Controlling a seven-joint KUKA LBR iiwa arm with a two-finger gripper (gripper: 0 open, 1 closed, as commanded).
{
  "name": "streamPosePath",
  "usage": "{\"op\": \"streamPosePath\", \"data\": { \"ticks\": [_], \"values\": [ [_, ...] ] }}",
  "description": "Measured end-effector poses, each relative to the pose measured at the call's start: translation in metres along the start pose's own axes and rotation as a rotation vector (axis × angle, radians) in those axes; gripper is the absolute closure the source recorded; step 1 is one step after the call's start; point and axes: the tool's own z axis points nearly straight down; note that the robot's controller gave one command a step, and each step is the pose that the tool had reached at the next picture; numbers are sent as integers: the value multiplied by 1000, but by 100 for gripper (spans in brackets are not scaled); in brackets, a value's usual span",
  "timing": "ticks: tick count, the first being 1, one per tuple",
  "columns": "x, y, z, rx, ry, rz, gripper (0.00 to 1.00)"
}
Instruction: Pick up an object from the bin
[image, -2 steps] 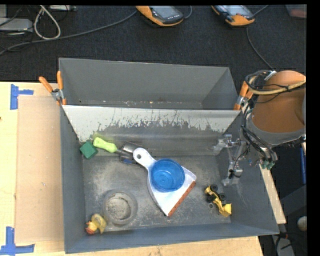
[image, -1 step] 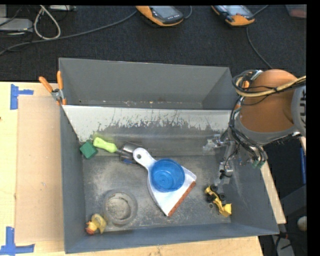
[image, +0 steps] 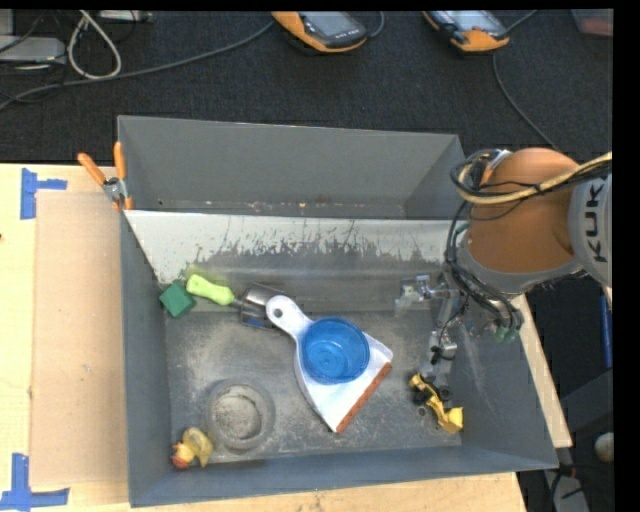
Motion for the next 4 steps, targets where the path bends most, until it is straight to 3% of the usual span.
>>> {"op": "streamPosePath", "data": {
  "ticks": [1, 2, 3, 4],
  "values": [
    [16, 49, 4, -1, 0, -64, 0],
    [15, 71, 41, 0, 0, -135, 0],
    [6, 110, 48, -3, -4, -218, 100],
    [6, 110, 48, -3, -4, -218, 100]
  ]
}}
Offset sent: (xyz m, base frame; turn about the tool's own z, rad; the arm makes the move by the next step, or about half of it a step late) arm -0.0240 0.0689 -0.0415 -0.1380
